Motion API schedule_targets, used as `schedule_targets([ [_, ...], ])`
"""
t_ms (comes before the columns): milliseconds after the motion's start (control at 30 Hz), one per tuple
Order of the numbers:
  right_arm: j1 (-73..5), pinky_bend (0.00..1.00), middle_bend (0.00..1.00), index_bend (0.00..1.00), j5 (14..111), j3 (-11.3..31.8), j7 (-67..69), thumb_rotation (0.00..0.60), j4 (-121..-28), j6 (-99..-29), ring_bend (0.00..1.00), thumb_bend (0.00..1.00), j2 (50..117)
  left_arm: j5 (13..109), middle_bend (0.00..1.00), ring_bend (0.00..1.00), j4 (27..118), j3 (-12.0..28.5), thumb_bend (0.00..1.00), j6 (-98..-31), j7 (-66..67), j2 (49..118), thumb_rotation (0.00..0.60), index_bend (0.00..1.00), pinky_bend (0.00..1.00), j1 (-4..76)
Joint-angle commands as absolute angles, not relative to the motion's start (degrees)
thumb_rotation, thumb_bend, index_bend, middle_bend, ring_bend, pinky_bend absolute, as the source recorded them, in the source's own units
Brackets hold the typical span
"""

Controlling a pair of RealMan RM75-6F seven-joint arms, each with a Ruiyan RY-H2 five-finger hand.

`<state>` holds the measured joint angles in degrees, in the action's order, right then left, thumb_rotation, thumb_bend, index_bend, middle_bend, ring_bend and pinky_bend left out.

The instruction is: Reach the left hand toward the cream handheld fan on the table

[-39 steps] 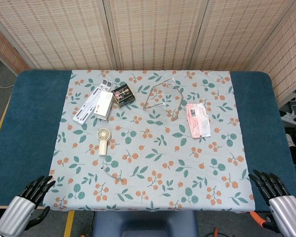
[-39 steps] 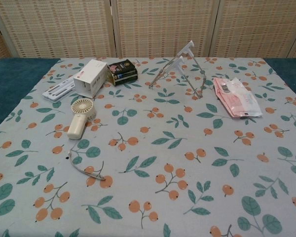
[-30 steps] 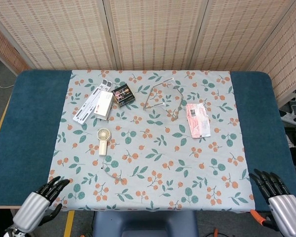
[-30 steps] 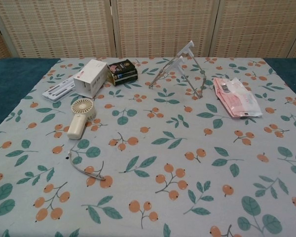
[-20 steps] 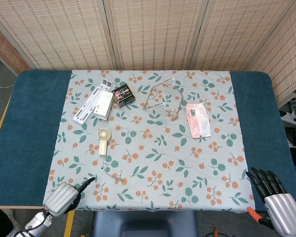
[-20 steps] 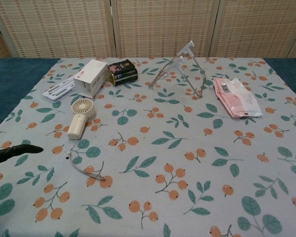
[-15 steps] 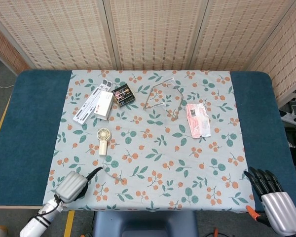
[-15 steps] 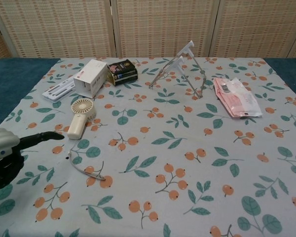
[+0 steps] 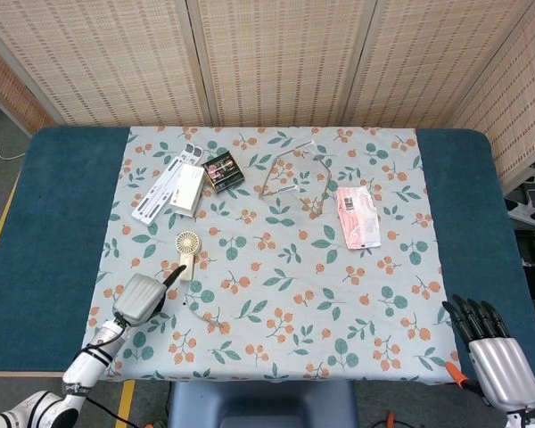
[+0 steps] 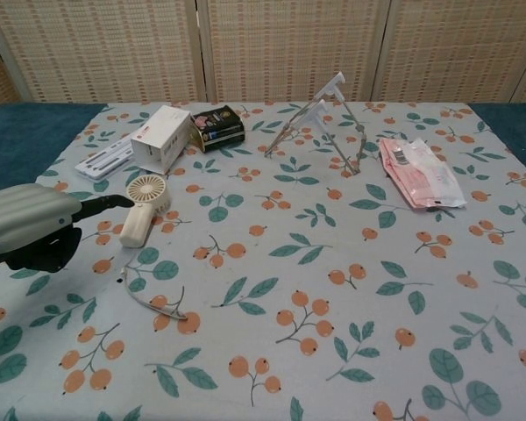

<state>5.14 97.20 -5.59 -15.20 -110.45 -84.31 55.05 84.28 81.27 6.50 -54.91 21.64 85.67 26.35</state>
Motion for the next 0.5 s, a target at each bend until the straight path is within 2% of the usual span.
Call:
schedule_targets([
  [33,5.2,0.00,0.00,0.00,97.0,-5.5,-15.3,0.600,-110.5,-84.5,0.00,0.12,55.1,82.1,0.98,0.88,79.9,7.2,0.95,-53.8,22.7,86.4,0.600,0.00,1.00,27.7],
  [500,5.2,0.00,0.00,0.00,96.5,-5.3,-15.6,0.600,-110.5,-85.5,0.00,0.12,54.9,77.3,0.98,0.88,78.2,6.8,0.95,-52.5,26.2,87.9,0.600,0.00,1.00,30.9],
])
